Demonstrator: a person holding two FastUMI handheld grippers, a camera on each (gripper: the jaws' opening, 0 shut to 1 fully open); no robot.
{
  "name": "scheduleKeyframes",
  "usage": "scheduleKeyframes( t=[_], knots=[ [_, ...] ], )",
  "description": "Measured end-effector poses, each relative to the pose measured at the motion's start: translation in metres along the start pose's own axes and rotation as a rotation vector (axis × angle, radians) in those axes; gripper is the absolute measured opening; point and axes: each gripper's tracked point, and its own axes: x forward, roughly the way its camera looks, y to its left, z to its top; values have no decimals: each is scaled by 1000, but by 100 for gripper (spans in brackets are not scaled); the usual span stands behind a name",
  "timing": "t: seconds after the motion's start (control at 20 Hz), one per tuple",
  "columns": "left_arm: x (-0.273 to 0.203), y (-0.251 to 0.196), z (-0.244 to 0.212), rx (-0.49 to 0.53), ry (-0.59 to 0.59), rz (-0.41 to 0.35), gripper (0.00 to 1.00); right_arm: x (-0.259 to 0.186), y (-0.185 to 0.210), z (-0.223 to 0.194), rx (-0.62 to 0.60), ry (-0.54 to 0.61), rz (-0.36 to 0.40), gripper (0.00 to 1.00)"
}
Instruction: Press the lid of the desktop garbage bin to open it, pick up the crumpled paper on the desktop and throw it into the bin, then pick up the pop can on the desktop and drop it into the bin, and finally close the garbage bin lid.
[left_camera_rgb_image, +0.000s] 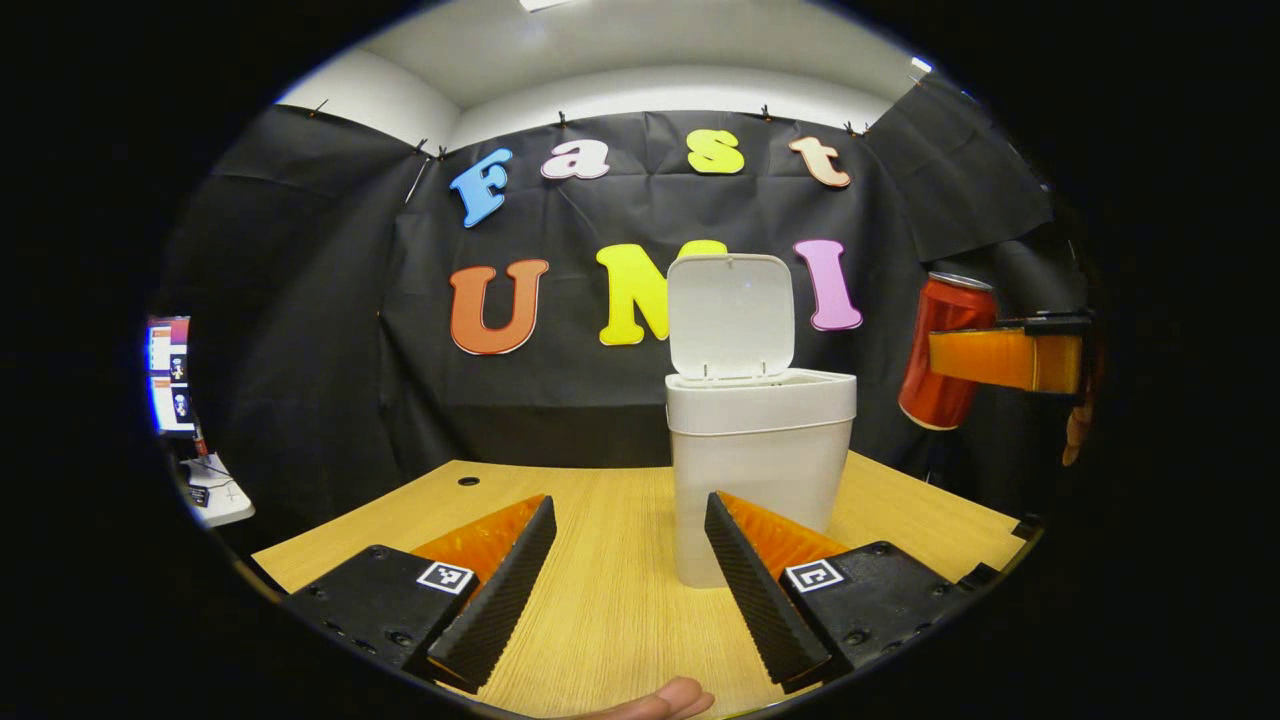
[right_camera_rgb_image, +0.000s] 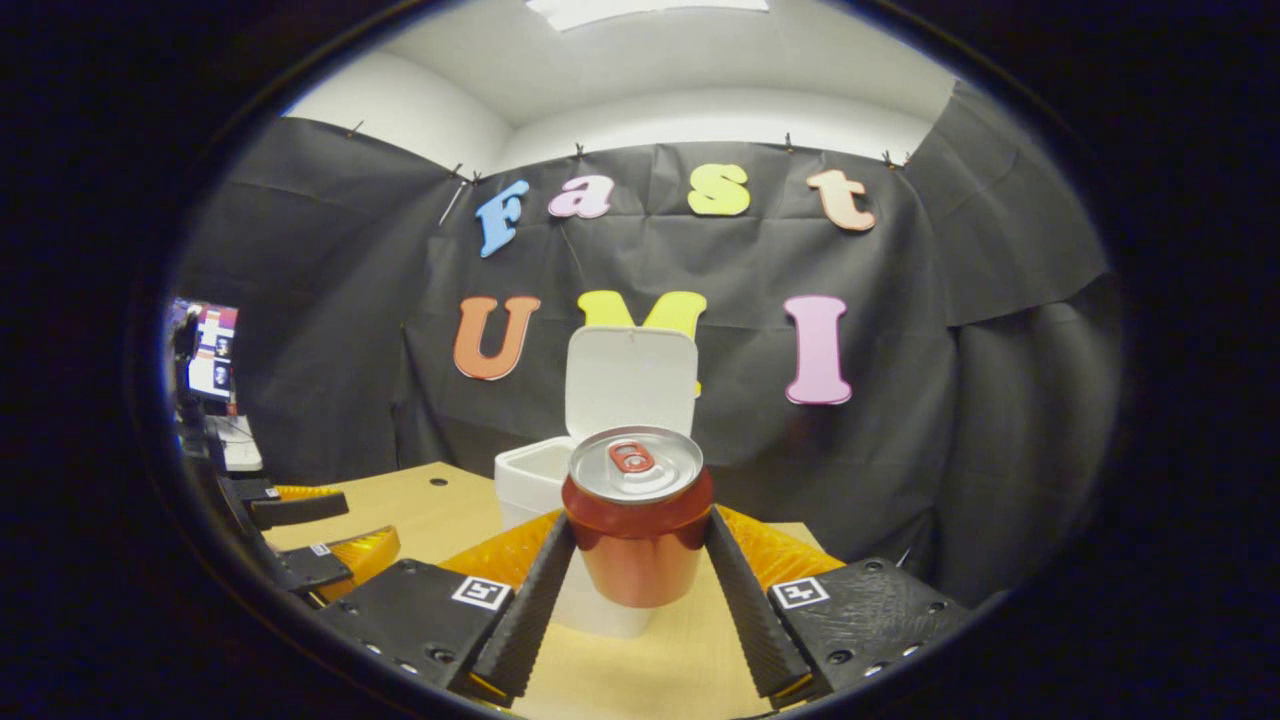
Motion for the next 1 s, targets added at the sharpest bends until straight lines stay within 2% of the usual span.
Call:
scheduleKeyframes(
  t=[0.3, 0.45, 0.65, 0.85, 1.0],
  knots=[
    [-4, 9, 2, -17, 1, -10, 97, 49, 22, 55, -74, 29, 23, 79],
    [-7, 16, 3, -31, -12, -9, 97, 70, 27, 68, -94, 88, -18, 79],
    [-8, 23, -1, -77, 0, -29, 97, 99, 39, 97, -76, 105, -42, 79],
    [-8, 41, 3, -105, -12, -5, 97, 134, 46, 99, -71, 147, -83, 80],
    [-9, 54, 3, -108, -10, 11, 97, 154, 48, 86, -53, 211, -100, 80]
  ],
)
